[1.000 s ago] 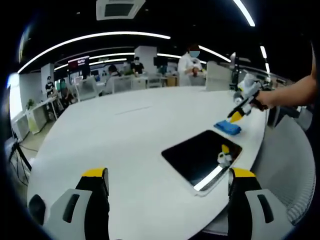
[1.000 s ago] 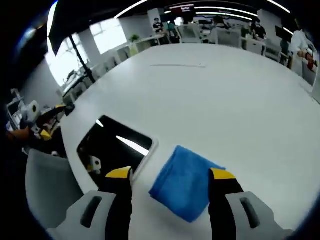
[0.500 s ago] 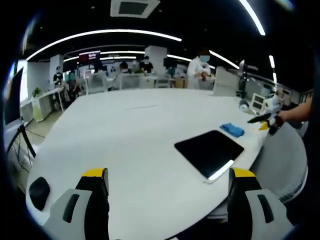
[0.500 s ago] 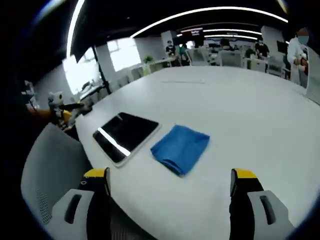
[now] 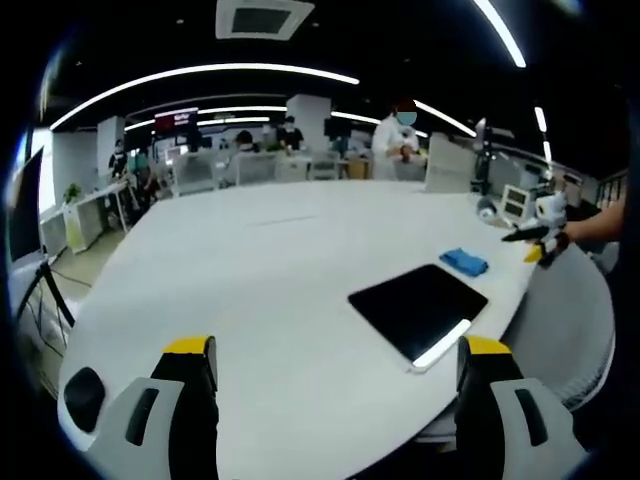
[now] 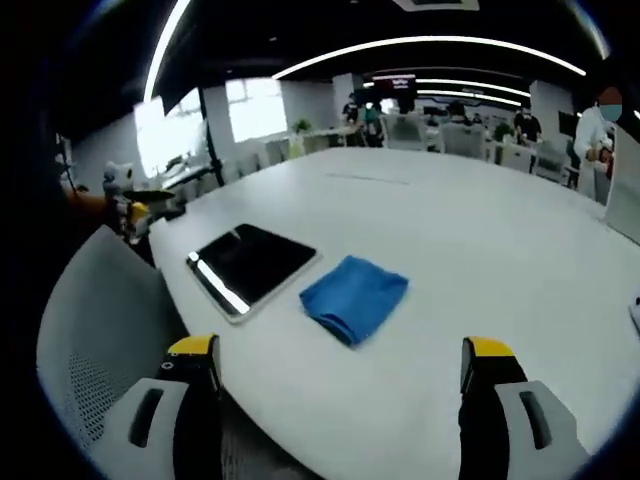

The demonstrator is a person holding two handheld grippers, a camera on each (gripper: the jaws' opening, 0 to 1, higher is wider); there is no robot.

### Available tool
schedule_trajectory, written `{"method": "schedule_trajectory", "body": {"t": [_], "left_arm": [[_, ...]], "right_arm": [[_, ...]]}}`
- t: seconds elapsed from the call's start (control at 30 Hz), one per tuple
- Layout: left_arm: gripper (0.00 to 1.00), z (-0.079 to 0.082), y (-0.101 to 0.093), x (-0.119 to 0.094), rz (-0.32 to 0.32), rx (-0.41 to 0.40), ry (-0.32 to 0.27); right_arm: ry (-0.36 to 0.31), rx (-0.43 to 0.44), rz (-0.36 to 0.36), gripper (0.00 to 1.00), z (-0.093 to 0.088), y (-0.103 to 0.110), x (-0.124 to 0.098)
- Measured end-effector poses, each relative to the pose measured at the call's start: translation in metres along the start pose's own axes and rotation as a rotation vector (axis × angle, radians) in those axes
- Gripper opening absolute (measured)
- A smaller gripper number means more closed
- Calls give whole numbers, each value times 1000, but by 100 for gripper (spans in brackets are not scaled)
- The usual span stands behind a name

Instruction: Wipe the mirror surface with the cleaning cloth until all visible marks leave the cleaned area.

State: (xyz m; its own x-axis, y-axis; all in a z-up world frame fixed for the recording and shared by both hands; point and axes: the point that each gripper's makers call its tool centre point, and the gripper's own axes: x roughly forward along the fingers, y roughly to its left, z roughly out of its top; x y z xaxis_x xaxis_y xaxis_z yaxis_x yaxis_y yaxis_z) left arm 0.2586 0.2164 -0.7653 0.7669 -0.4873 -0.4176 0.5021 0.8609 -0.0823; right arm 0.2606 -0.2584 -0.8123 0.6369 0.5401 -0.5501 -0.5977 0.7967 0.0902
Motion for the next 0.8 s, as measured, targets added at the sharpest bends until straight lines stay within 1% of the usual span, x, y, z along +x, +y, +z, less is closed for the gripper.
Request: {"method": "schedule_trajectory", "body": {"t": [0.1,0.2,0.43,0.53,0.8], "left_arm": [[100,1,0,-2,0,9,-7],[100,3,0,-4,-2,9,-18],[100,1,-3,-4,-7,14,-16],[100,2,-3,-4,-9,14,-16],[100,3,-1,-4,-5,16,-14]], "right_arm": [[5,16,-13,100,-5,-9,-10],[11,24,-23,100,-7,-12,-17],[21,42,-32,100,-15,-14,-18],[20,53,-32,100,-15,-14,-19],[10,53,-54,100,-11,-25,-24]]}}
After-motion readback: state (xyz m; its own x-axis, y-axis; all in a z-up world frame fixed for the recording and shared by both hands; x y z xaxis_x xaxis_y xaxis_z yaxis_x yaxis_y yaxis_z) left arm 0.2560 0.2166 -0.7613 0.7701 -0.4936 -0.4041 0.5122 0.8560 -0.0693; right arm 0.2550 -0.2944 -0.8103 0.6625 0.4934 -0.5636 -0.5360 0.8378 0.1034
